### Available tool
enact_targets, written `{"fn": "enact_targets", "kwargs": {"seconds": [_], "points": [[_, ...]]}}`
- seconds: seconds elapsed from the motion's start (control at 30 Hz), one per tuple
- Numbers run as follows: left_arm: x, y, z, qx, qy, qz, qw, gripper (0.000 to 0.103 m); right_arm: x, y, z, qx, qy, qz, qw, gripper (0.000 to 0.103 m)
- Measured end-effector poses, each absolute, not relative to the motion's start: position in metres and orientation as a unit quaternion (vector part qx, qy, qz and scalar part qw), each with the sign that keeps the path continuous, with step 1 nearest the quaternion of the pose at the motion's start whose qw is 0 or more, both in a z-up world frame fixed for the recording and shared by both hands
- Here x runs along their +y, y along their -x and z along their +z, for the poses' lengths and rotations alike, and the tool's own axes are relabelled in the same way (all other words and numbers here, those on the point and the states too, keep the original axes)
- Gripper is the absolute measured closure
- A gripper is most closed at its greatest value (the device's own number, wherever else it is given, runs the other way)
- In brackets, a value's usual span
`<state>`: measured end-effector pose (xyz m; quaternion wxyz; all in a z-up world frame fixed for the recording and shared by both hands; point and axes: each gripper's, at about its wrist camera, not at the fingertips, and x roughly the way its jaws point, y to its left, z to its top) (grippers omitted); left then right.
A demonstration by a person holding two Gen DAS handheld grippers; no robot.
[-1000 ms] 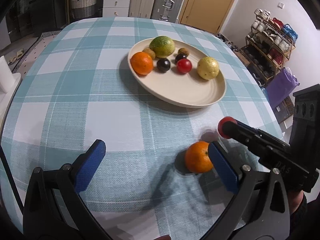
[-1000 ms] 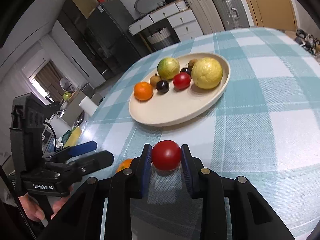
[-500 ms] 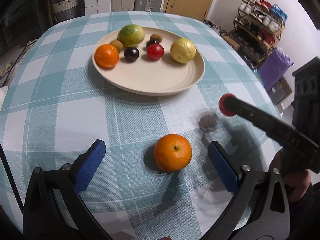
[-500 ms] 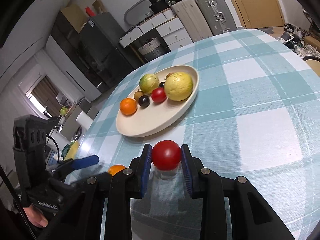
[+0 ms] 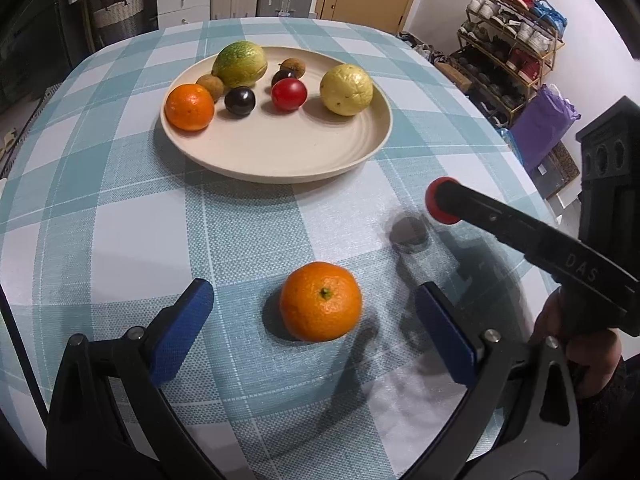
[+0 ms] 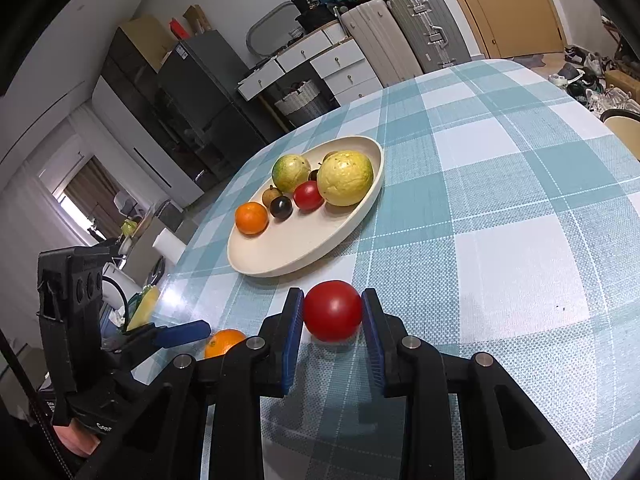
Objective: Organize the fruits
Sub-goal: 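Lower the left tool onto the orange on the cloth and close it, then carry the orange with the left tool while the right tool carries the tomato onto the plate, opening both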
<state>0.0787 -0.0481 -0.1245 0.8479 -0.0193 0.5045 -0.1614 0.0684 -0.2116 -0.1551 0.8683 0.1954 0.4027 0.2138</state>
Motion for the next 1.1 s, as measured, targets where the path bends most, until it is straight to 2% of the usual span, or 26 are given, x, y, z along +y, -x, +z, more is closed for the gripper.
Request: {"fn": "enact_targets", "kwargs": {"seconds": [0.07, 0.1, 0.13, 0.17, 0.23, 0.27, 0.3, 0.33, 0.83, 1.1], "points": [[-0.048, -0.078, -0.124, 0.503, 0.025, -0.17, 0.847, 0.007, -0.212, -0.068, -0.156, 0.404, -0.197, 0.214, 0.868, 0.073], [-0.048, -0.078, -0.124, 0.504, 0.027, -0.174, 0.846, 0.014, -0.212, -0.068, -0.156, 0.404, -0.197, 0.213, 0.867, 0.073], [-0.047, -0.078, -0.125, 0.505, 0.029, -0.178, 0.844, 0.024, -0.212, -0.068, -0.156, 0.405, -0.196, 0.213, 0.867, 0.073], [-0.047, -0.078, -0.125, 0.507, 0.032, -0.185, 0.841, 0.029, -0.211, -0.068, -0.156, 0.405, -0.195, 0.213, 0.867, 0.073], [-0.046, -0.079, -0.128, 0.512, 0.041, -0.196, 0.835, 0.05, -0.211, -0.068, -0.155, 0.405, -0.193, 0.212, 0.868, 0.073], [-0.045, -0.079, -0.128, 0.512, 0.045, -0.199, 0.834, 0.055, -0.21, -0.068, -0.155, 0.405, -0.192, 0.211, 0.869, 0.073], [-0.044, -0.078, -0.128, 0.51, 0.046, -0.199, 0.835, 0.065, -0.21, -0.068, -0.155, 0.405, -0.191, 0.211, 0.869, 0.073], [-0.043, -0.078, -0.128, 0.51, 0.046, -0.202, 0.835, 0.067, -0.21, -0.068, -0.154, 0.405, -0.19, 0.21, 0.869, 0.073], [-0.012, -0.1, -0.096, 0.476, 0.092, -0.217, 0.847, 0.068, -0.188, -0.079, -0.147, 0.402, -0.163, 0.234, 0.87, 0.073], [0.009, -0.143, -0.079, 0.456, 0.114, -0.202, 0.859, 0.068, -0.172, -0.096, -0.131, 0.386, -0.157, 0.256, 0.872, 0.073]]}}
